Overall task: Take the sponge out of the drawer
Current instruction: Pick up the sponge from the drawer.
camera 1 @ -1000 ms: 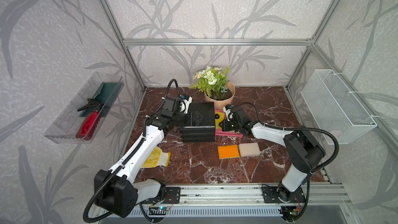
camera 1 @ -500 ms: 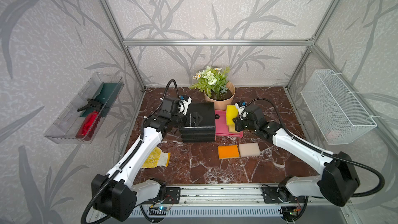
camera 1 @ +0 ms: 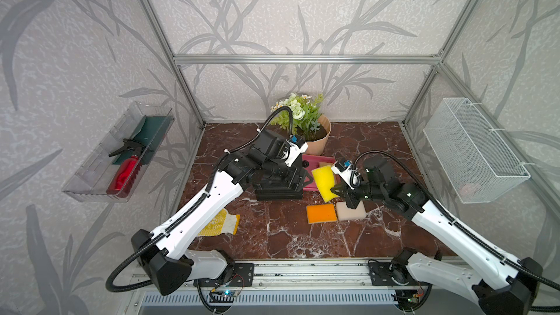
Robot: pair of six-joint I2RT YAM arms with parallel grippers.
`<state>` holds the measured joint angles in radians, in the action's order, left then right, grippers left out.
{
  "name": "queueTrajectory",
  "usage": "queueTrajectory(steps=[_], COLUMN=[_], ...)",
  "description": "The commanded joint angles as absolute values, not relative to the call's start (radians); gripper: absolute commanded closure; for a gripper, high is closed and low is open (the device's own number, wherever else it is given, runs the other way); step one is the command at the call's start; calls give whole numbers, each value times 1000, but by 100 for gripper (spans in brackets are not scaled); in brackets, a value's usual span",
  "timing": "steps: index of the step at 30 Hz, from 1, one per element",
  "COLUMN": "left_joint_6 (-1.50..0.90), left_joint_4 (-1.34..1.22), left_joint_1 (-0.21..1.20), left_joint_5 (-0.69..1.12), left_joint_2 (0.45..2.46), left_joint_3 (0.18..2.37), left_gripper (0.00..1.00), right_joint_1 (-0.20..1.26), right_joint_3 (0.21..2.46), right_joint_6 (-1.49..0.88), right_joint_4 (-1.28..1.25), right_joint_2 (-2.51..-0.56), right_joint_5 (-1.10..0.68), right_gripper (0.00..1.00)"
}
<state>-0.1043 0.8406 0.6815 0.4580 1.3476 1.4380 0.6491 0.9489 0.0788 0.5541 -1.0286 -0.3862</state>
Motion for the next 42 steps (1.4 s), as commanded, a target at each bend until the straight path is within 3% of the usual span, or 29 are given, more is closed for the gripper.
queueTrajectory(steps=[1,14,15,17,20,28,30,34,37,42], left_joint_6=[-30,0,1,7,11,-18,-52,-180,-311,-539], left_joint_4=[952,951,954,961,974,963,946,847,741,620], left_joint_1=[728,781,781,782,781,781,781,781,781,787], left_joint_5=[458,461,464,465,459,417,383,318,244,76], left_joint_2=[1395,1463,1467,1472,1477,1443,1426,1352,1261,1058], left_joint_3=[1486,1543,1544,1545,1544,1509,1490,1382,1255,1031], left_gripper=[20,28,33,52,99,100,100,100,100,100], right_joint_1=[673,742,747,749,755,759,758,758,757,755], right_joint_3=[973,1015,1015,1025,1042,1036,1024,988,950,894], right_joint_6=[143,167,164,158,150,102,73,1,-70,-119], right_joint_4=[601,607,602,592,586,523,487,421,376,332], right_joint_2=[-992,-1044,-1048,-1059,-1080,-1086,-1066,-1008,-961,-909], right_joint_5=[-505,-520,-517,-518,-512,-428,-371,-206,-37,34], right_gripper=[98,98,98,98,99,95,85,55,43,30])
